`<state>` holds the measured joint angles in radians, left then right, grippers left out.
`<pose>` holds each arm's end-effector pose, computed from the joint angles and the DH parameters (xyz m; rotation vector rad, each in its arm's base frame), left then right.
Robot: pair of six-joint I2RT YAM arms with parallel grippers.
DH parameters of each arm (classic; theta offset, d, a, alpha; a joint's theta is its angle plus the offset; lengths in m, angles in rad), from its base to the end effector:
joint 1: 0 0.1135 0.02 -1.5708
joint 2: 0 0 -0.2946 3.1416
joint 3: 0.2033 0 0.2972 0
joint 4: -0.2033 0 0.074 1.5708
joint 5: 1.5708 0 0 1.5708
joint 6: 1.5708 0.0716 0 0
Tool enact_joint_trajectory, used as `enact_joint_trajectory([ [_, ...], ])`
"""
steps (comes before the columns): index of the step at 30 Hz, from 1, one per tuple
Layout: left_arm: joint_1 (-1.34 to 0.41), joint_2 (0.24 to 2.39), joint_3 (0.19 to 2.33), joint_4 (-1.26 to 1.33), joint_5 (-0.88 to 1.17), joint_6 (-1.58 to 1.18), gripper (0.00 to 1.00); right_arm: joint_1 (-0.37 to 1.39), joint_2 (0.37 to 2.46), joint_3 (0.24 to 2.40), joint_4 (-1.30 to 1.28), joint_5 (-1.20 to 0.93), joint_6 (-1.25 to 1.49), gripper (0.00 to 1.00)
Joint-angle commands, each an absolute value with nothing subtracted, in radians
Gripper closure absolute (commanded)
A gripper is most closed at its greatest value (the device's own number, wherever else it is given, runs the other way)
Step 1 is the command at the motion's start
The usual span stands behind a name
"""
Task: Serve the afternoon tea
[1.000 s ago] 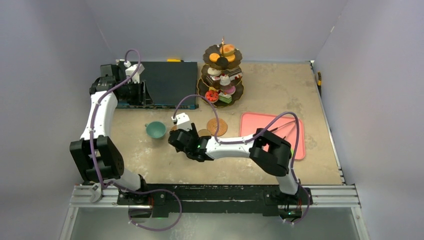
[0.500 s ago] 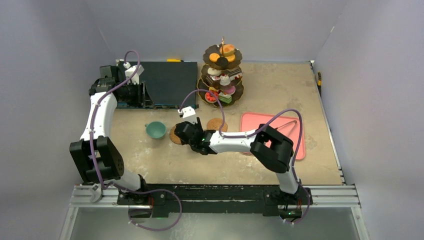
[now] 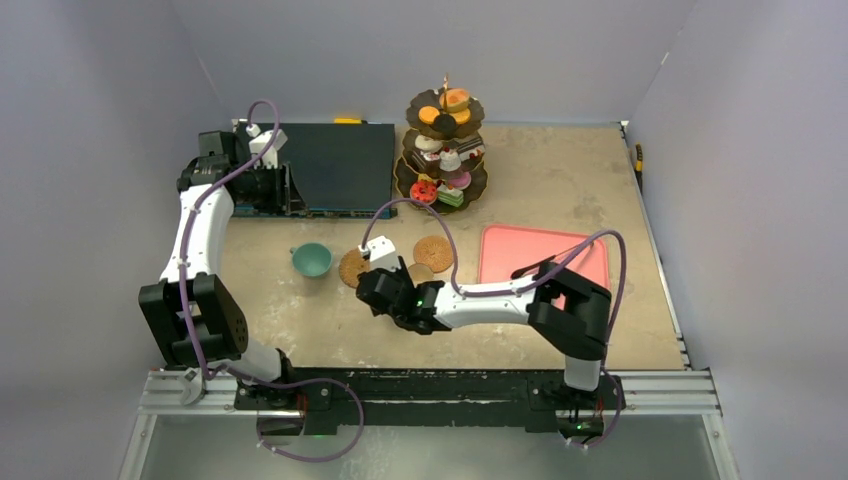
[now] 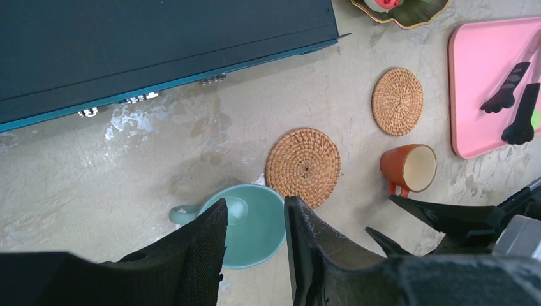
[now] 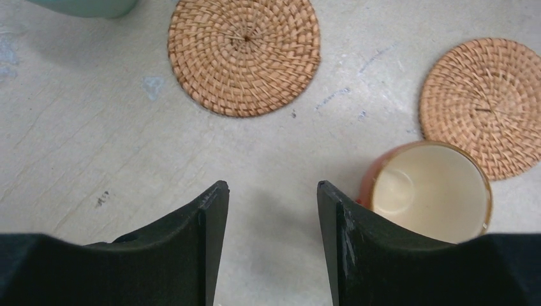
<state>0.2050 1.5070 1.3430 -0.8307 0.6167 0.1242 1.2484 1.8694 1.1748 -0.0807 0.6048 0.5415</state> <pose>0.3710 0.0348 0.3081 0.1298 2.4147 -0.6396 0.1855 0.4268 0.1618 -0.4866 2.1446 0.2892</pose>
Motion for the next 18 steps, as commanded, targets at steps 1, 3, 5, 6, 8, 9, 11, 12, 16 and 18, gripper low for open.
enact_joint_trajectory([
  [1,0.216,1.460,1.354,-0.811,0.644,0.131,0.63,1.247,1.779,1.111,-0.127,0.608,0.585,0.44],
  [3,0.216,1.460,1.357,-0.812,0.644,0.131,0.63,1.247,1.750,1.071,-0.152,0.603,0.611,0.44],
  [5,0.216,1.460,1.360,-0.813,0.643,0.134,0.62,1.247,1.721,1.031,-0.170,0.604,0.628,0.44],
  [6,0.217,1.460,1.363,-0.814,0.642,0.136,0.63,1.246,1.707,1.014,-0.175,0.604,0.637,0.44],
  [8,0.218,1.462,1.364,-0.816,0.644,0.137,0.62,1.246,1.682,0.990,-0.195,0.609,0.663,0.44],
  [9,0.218,1.461,1.364,-0.817,0.644,0.139,0.63,1.246,1.670,0.979,-0.205,0.618,0.674,0.45],
  [11,0.220,1.460,1.364,-0.817,0.644,0.139,0.63,1.248,1.629,0.957,-0.215,0.633,0.688,0.45],
  [12,0.219,1.460,1.364,-0.819,0.647,0.139,0.63,1.247,1.611,0.946,-0.223,0.631,0.699,0.46],
  [16,0.219,1.460,1.365,-0.821,0.650,0.141,0.63,1.247,1.509,0.905,-0.229,0.602,0.707,0.45],
  [18,0.220,1.459,1.365,-0.821,0.653,0.140,0.63,1.249,1.462,0.893,-0.237,0.582,0.706,0.44],
])
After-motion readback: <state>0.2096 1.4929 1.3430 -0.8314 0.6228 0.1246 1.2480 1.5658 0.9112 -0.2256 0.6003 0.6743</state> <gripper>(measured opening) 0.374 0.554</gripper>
